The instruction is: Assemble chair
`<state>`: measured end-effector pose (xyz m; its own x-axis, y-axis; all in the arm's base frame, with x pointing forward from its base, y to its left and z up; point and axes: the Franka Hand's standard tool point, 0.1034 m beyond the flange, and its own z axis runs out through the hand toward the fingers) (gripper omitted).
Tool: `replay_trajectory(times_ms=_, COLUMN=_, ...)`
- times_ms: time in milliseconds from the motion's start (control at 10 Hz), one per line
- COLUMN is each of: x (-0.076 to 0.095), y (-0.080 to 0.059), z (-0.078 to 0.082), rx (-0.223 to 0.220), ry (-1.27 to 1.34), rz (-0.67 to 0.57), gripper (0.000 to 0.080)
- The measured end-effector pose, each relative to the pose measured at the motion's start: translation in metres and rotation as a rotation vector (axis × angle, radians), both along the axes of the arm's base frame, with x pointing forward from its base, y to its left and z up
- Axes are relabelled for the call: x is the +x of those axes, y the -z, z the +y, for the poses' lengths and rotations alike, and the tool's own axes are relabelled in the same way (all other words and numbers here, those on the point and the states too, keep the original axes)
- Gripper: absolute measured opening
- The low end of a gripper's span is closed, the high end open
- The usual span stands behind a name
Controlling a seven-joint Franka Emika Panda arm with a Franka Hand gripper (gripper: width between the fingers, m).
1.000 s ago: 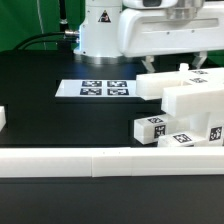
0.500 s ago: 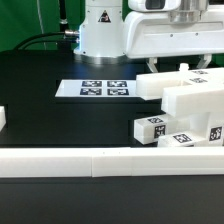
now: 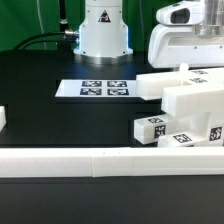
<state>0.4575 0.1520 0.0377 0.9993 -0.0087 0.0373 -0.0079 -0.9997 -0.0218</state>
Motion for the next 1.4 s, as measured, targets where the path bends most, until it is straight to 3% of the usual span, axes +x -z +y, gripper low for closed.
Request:
replay_trajectory(times_ms=800, x=0.017, y=0.009, z=0.014, rx=-0.003, ry=-0.017, rz=-0.010, gripper=0.0648)
replay_trajectory(times_ms=1300, x=-0.020, y=0.024, z=0.013, rx=-0.011, ry=-0.019, rz=-0.016, gripper=0.0648)
replay_trajectory(times_ms=1400, x=-0.017, y=0.020, z=0.012, rx=-0.008, ry=-0.017, rz=-0.024, gripper=0.0648)
